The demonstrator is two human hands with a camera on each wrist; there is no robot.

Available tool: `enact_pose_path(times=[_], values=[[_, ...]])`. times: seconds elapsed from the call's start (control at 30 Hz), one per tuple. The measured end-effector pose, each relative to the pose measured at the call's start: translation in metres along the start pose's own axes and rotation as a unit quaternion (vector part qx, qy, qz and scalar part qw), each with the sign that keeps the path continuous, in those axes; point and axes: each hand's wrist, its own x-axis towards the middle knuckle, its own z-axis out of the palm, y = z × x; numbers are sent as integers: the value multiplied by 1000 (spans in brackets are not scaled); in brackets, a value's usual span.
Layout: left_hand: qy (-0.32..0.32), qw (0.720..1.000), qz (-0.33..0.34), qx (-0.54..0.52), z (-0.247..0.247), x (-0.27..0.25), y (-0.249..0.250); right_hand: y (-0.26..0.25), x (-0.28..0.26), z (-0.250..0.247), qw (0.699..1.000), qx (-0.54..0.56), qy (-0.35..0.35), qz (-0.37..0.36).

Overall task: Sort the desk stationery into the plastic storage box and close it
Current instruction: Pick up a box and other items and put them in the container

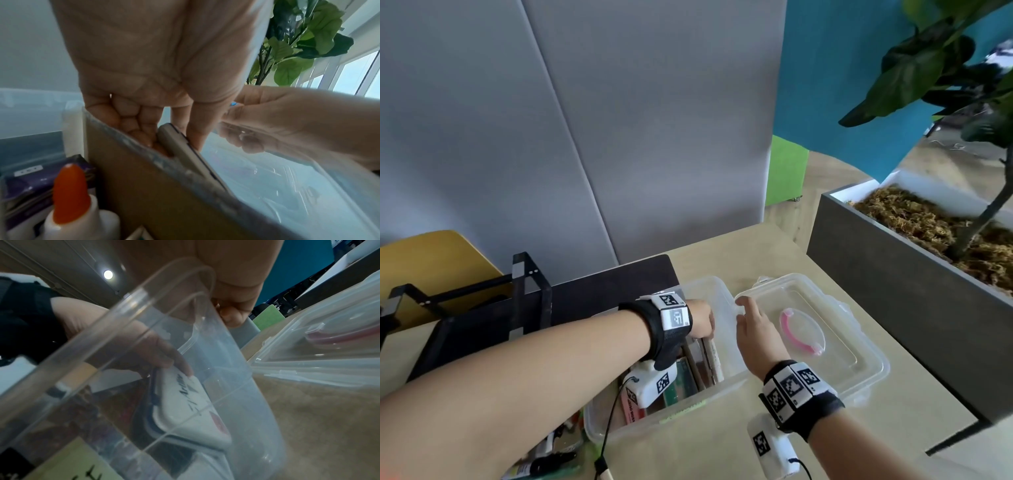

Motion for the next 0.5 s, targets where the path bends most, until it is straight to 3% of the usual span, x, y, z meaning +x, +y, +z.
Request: enact_pose_path(times=[0.2, 0.33, 0.5], values=[[-121, 983, -2, 137, 11, 2, 16, 2, 2, 2, 1000, -5, 4, -1], [-101, 989, 26, 100, 2, 6, 12, 3, 2, 2, 1000, -8, 2, -2], [-73, 997, 9, 37, 8, 21, 1, 2, 1, 2, 1000, -11, 1, -4]])
